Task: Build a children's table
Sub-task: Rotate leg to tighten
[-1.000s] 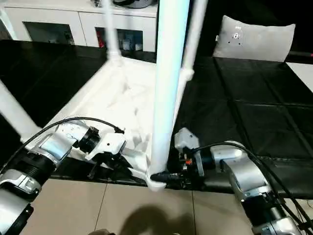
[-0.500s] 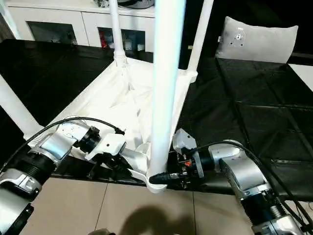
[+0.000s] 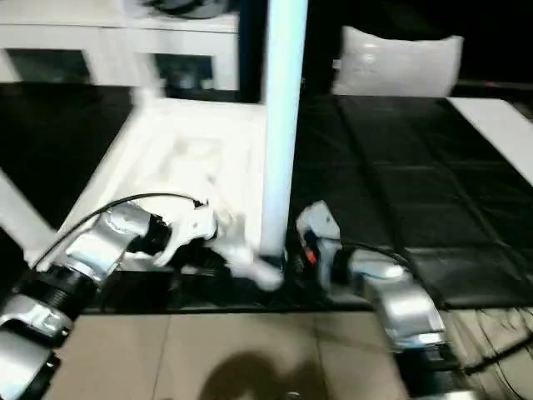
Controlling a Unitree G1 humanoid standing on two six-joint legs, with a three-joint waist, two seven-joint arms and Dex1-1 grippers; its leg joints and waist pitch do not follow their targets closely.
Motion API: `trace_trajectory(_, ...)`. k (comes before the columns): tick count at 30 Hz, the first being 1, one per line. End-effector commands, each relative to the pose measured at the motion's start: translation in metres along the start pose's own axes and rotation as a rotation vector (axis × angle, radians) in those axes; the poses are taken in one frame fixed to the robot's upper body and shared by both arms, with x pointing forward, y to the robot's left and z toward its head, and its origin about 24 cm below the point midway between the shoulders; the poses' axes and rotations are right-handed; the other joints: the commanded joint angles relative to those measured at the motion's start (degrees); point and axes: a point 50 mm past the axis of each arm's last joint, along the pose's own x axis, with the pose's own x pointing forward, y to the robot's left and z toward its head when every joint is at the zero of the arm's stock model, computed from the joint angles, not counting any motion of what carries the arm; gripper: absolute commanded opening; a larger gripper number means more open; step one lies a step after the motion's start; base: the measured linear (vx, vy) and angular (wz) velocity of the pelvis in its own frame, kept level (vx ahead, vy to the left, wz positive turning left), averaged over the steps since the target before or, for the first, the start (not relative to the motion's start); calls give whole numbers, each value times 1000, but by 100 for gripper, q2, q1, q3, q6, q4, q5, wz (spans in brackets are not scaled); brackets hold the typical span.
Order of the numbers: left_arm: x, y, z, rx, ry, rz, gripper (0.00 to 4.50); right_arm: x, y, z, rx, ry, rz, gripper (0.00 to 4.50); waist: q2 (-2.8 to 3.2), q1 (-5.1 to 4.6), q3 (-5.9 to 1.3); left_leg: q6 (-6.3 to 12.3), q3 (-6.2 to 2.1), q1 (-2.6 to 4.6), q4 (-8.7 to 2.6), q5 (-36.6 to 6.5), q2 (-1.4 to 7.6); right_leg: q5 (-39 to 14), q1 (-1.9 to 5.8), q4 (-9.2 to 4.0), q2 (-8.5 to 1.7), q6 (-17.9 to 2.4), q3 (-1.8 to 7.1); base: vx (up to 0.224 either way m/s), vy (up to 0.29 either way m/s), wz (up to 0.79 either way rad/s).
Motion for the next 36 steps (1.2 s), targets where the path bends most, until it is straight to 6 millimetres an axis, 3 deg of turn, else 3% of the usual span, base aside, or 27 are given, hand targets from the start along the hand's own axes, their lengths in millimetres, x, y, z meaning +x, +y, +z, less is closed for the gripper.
trace_trajectory(1, 16, -1, 29, -23, -91, 97, 0, 27, 18, -8, 93, 28, -36, 202, -51, 25, -339, 57, -144, 14, -418, -1586, 224, -2816, 226, -606, -442, -809, 209, 0, 0, 0)
trace_trajectory(5, 31, 0, 42, -59, -114, 193, 0, 47, 21, -7, 160, 38, -211, 201, -3, -62, -346, 45, -130, 23, -412, -1603, 215, -2438, 203, -590, -415, -968, 232, 0, 0, 0)
trace_trajectory(8, 42, 1, 52, -64, -139, 276, 0, 59, 20, -7, 183, 57, -332, 201, 25, -50, -360, 59, -127, 38, -407, -1579, 209, -2238, 218, -588, -415, -1024, 245, 0, 0, 0)
trace_trajectory(11, 47, 1, 56, -47, -143, 300, 0, 65, 23, -2, 165, 32, -345, 201, 21, -38, -374, 89, -116, 42, -405, -1536, 212, -1945, 235, -576, -404, -1053, 255, 0, 0, 0)
trace_trajectory(12, 47, 1, 56, -42, -143, 295, 0, 65, 22, 0, 147, 21, -351, 201, 52, -17, -374, 117, -115, 28, -408, -1483, 210, -1815, 253, -563, -414, -1068, 262, 0, 0, 0)
trace_trajectory(13, 47, 1, 56, -42, -143, 295, 0, 65, 22, 0, 147, 21, -351, 201, 36, -21, -380, 133, -109, 17, -408, -1448, 210, -1744, 262, -562, -411, -1075, 262, 0, 0, 0)
trace_trajectory(14, 46, 1, 56, -36, -140, 294, 0, 65, 22, 2, 137, -2, -367, 255, 31, -12, -385, 156, -108, 19, -410, -1393, 213, -1631, 271, -549, -409, -1102, 262, 0, 0, 0)
trace_trajectory(16, 45, 1, 53, -12, -126, 276, 0, 63, 22, 4, 146, -20, -349, 271, 72, -12, -377, 164, -112, 17, -418, -1412, 215, -1619, 274, -549, -411, -1118, 259, 0, 0, 0)
trace_trajectory(20, 36, 1, 39, 40, -85, 202, 0, 46, 9, 5, 98, -46, -305, 295, 72, -11, -372, 176, -123, 18, -435, -1543, 226, -1781, 287, -569, -415, -1055, 261, 0, 0, 0)
trace_trajectory(29, 19, 2, 18, 133, -35, 60, 0, 8, -10, 13, 2, -76, -138, 379, 88, 32, -364, 270, -109, 31, -429, -1523, 257, -1533, 294, -546, -420, -1217, 269, 0, 0, 0)
trace_trajectory(31, 9, 1, 12, 190, -17, -27, 0, -9, -14, 15, -50, -51, -20, 393, 87, 68, -365, 282, -111, 38, -428, -1537, 253, -1609, 302, -557, -421, -1216, 261, 0, 0, 0)
trace_trajectory(33, 5, 1, 9, 204, -2, -62, 0, -14, -15, 16, -75, -38, 34, 397, 94, 142, -368, 297, -92, 58, -423, -1417, 283, -1416, 284, -532, -431, -1254, 286, 0, 0, 0)
trace_trajectory(36, -1, -2, 6, 261, 14, -149, 0, -22, -15, 19, -100, -11, 142, 434, 82, 169, -365, 289, -97, 45, -426, -1406, 277, -1425, 297, -520, -445, -1308, 274, 0, 0, 0)
